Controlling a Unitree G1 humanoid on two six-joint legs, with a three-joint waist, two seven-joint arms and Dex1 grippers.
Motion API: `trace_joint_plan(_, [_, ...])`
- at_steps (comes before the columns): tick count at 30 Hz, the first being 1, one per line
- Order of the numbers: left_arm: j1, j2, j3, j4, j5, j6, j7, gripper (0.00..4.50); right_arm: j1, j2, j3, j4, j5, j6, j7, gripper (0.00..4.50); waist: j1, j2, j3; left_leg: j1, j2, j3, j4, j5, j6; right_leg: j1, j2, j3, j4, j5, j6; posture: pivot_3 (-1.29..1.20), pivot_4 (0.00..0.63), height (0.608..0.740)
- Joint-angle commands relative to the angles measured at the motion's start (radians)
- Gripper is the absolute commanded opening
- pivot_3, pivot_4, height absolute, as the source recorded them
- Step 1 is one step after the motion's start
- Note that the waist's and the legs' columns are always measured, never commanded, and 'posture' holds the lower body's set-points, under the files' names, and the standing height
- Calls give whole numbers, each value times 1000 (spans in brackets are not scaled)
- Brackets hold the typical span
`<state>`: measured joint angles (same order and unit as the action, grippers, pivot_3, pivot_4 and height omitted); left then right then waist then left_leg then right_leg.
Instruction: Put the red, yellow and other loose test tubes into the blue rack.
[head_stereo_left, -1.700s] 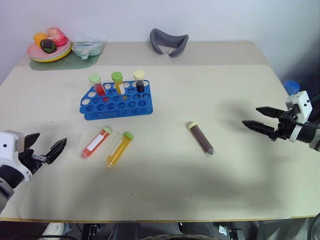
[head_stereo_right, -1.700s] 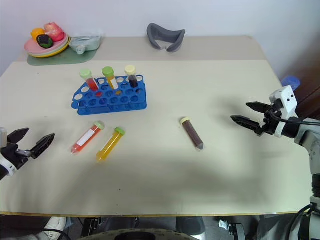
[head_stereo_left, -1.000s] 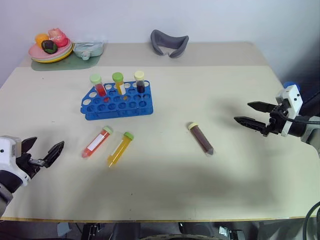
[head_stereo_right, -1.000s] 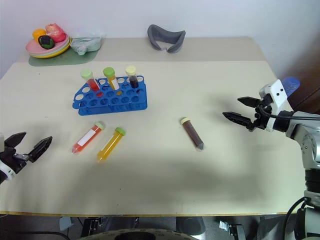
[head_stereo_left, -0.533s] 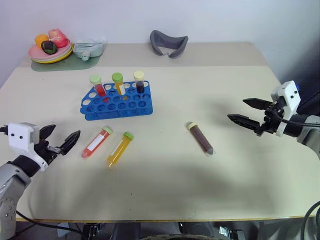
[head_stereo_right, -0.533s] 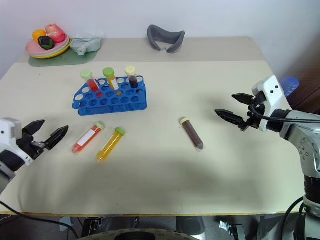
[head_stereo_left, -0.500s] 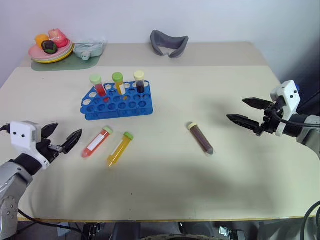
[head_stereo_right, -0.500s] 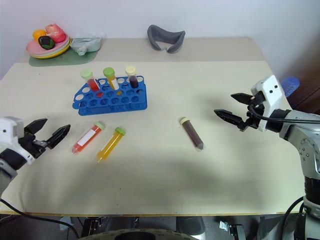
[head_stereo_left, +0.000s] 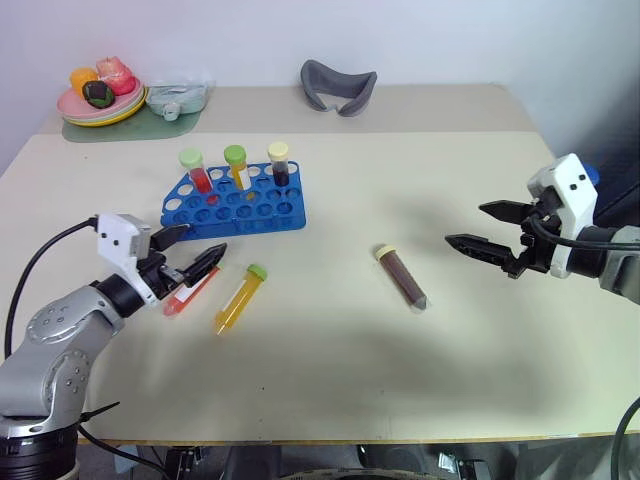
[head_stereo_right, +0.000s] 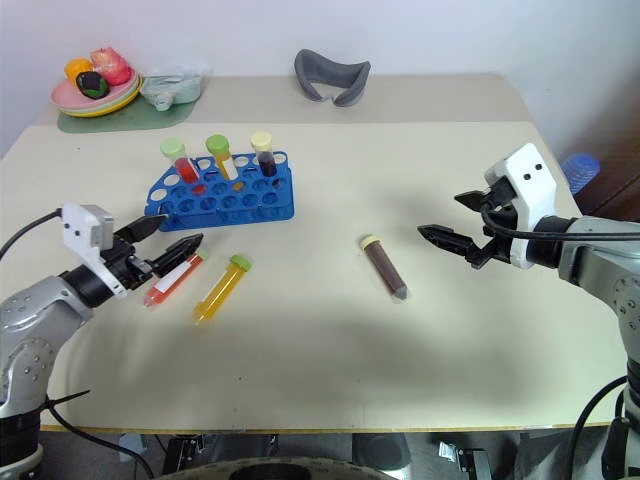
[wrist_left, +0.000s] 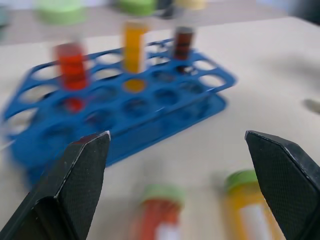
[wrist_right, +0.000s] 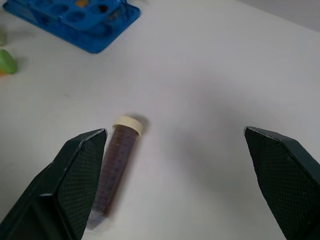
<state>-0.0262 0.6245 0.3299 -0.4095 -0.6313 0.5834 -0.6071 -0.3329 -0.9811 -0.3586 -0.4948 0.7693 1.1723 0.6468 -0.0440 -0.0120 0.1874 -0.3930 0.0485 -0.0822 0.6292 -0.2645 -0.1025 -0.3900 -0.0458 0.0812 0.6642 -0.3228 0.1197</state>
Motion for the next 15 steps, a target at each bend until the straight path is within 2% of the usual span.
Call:
trace_joint_plan(1, [-11,17,-52,-36,21,-19,-32,4427,-88,-25,21,-56,57,130,-54,4500,-1,0,0,0,0,0,0,0,0,0,0,0,0,0,0,0,150,740])
trace_joint_plan(6, [-53,-4,-134,-39,15,-16,-59,4427,-259,49,95,-53,134,420,-165,4500,1,0,0,0,0,0,0,0,0,0,0,0,0,0,0,0,150,740])
trace_joint_plan(10, [-85,-13,-175,-20,20,-25,-79,4427,-314,60,177,3,231,442,-318,4500,5,0,0,-2,0,0,0,0,1,-1,0,0,-1,0,0,0,150,740])
trace_joint_plan(15, [-83,-14,-230,-41,30,-43,-127,4427,-390,108,278,122,485,442,-609,4500,-1,0,0,-2,0,0,1,-1,1,-2,0,0,0,0,0,0,150,740])
